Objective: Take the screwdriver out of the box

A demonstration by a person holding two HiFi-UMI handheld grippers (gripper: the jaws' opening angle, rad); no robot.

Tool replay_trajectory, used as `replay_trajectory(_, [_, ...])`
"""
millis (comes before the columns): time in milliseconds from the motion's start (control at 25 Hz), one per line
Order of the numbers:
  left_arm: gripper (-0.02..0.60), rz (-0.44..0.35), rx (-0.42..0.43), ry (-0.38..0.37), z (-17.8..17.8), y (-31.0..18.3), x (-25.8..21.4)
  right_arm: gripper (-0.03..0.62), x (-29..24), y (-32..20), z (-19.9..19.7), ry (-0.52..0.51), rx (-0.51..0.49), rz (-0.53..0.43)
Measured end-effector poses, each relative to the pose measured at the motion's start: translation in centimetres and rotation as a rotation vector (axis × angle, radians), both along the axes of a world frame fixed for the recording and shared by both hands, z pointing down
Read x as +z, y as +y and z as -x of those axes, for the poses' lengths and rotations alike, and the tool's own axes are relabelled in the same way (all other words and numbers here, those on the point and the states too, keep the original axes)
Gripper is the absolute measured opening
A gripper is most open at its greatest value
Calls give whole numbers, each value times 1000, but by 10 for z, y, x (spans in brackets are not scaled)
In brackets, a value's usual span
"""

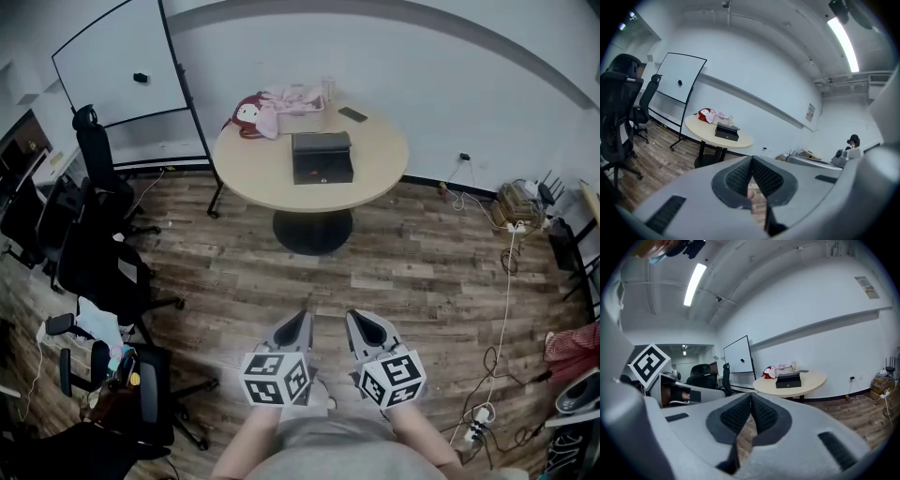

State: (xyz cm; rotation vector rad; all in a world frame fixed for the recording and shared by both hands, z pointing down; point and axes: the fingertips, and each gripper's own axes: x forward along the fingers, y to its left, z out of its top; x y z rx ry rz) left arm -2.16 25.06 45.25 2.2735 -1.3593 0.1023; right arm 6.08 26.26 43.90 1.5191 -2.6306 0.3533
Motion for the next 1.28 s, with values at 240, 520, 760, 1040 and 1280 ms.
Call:
replay_trajectory(240, [3, 11, 23, 1, -4, -36, 7, 0, 0, -38, -2, -19, 4, -2])
replay_trajectory(520, [3, 17, 47, 1, 1, -110, 8, 0, -1, -112, 5, -14, 9, -6])
replay_trajectory(760, [3, 25, 73, -9, 10, -177, 9, 0, -5, -183, 18, -8, 20, -14])
replay_trajectory(1040, [3, 21, 105, -17, 22, -248, 1, 0, -17, -252, 34, -10, 38, -22])
replay_trajectory(1280, [3, 11, 129, -21, 34, -302, 1, 0, -16, -303, 47, -6, 60, -28])
